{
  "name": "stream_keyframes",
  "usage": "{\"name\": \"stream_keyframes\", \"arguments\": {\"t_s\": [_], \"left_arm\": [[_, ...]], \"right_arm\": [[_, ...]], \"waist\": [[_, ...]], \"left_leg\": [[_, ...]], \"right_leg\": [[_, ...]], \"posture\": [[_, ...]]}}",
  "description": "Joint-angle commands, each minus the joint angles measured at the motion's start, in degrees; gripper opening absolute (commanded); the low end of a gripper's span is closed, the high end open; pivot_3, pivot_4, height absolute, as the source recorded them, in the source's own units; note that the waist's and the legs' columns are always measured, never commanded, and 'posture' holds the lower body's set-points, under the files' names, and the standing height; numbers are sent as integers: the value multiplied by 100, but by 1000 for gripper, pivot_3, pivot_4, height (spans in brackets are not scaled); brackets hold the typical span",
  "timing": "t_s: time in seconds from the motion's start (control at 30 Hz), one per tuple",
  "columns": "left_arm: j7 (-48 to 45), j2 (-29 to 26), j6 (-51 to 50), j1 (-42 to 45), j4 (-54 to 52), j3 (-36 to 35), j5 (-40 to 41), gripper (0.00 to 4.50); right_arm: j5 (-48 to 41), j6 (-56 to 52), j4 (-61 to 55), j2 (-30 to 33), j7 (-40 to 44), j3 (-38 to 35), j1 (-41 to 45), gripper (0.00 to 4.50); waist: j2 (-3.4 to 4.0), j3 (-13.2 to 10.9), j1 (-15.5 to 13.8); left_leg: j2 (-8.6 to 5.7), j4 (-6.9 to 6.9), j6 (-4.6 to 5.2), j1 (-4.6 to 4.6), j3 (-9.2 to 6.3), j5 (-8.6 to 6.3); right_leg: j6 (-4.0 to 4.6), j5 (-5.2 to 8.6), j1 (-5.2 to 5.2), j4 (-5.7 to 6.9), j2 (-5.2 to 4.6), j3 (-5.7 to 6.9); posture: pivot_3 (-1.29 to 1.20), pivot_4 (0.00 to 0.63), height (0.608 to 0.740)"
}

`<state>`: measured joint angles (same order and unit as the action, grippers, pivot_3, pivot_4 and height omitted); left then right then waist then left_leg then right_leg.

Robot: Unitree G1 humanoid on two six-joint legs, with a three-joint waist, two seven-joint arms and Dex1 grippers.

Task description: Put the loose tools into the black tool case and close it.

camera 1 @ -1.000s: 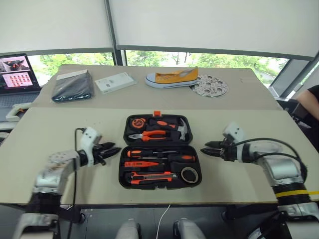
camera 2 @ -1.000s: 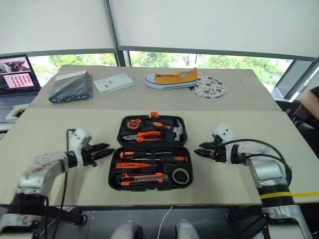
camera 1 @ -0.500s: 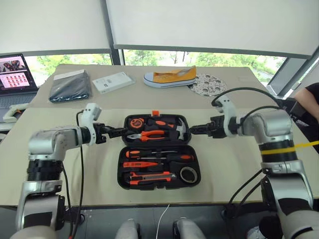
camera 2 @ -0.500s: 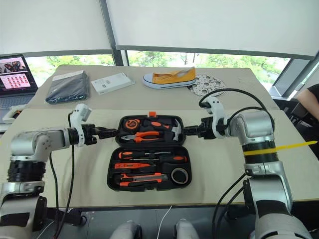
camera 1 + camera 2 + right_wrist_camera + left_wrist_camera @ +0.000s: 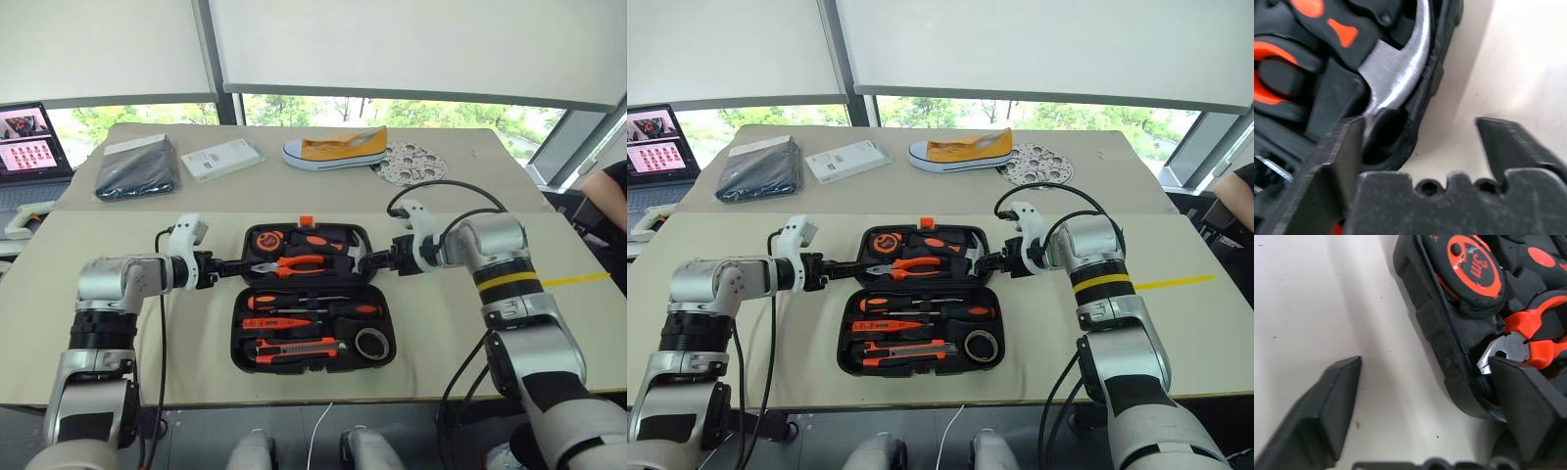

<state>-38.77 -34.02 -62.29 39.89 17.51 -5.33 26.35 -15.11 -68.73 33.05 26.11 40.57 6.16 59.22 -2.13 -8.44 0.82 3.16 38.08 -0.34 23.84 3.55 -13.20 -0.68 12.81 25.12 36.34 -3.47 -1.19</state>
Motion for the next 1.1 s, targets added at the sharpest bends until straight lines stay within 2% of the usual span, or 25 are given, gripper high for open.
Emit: {"name": "stream_keyframes", "arguments": {"t_s": [0.03, 0.2, 0.23, 0.27, 0.4, 0.53, 0.67, 0.77, 0.83, 0.93, 1.1], "left_arm": [[42, 49, 63, 114, 61, -33, -33, 2217], [116, 135, 165, 141, 156, -122, -40, 407], [122, 140, 178, 135, 154, -137, -36, 117], [130, 148, 178, 129, 154, -163, -25, 10], [142, 158, 294, 103, 151, -225, -6, 10], [-58, 250, 1050, -114, -86, -452, 105, 10], [-153, 441, 2234, -435, -393, -795, 124, 10], [-422, 372, 3192, -859, -692, -719, -99, 10], [-476, 387, 3895, -1270, -896, -692, -283, 10], [-523, 420, 5374, -1874, -1064, -657, -737, 10], [-835, 438, 6603, -2652, -1405, -484, -947, 10]], "right_arm": [[65, 109, 61, 68, -55, -76, 111, 2311], [74, 2, 67, 143, -63, -114, 14, 565], [62, -37, 79, 139, -74, -137, 8, 185], [52, -62, 101, 128, -88, -163, -1, 24], [53, -64, 151, 99, -120, -195, -57, 24], [-237, 792, -332, -77, 51, -654, -305, 24], [-215, 2426, -1450, -8, 355, -739, -970, 24], [-38, 3415, -1998, 127, 411, -700, -1508, 24], [406, 5032, -2293, 396, 588, -544, -2176, 24], [945, 7072, -2410, 712, 630, -436, -3016, 24], [1643, 8797, -2211, 898, 104, -343, -3660, 24]], "waist": [[0, 0, 3], [0, 0, 1], [0, 0, 0], [0, 0, 0], [0, 0, 6], [0, 0, 14], [0, -2, 21], [-2, -7, 36], [-2, -8, 20], [-2, -8, -2], [-2, -8, 2]], "left_leg": [[-1, 1, 0, 0, -1, 0], [-11, 6, -3, -16, -2, 4], [-13, 8, -2, -23, -4, 8], [-15, 8, -2, -26, -9, 17], [-20, 8, -4, -37, -12, 30], [-20, 7, -4, -34, -13, 30], [-20, 8, -5, -30, -11, 30], [-20, 8, -7, -6, -10, 32], [-20, 7, -7, 0, -9, 31], [-24, -4, -4, 5, -6, 26], [-25, -6, 2, 3, 9, 21]], "right_leg": [[-1, -1, 0, 0, 0, 0], [-1, -1, -3, 33, -2, -15], [-1, -1, -6, 39, -2, -18], [-2, -1, -11, 41, -1, -18], [-3, -3, -18, 50, -1, -26], [-3, -3, -17, 47, 0, -30], [-5, -6, -10, 52, 1, -37], [-6, -7, 15, 53, 2, -42], [-6, -7, 17, 49, 1, -46], [-14, -4, 14, 33, -1, -56], [-25, -6, 7, -3, -1, -78]], "posture": [[0, 150, 740], [0, 150, 740], [0, 150, 740], [0, 150, 740], [0, 150, 740], [0, 150, 740], [0, 150, 740], [0, 150, 740], [0, 150, 740], [0, 150, 740], [0, 150, 740]]}}
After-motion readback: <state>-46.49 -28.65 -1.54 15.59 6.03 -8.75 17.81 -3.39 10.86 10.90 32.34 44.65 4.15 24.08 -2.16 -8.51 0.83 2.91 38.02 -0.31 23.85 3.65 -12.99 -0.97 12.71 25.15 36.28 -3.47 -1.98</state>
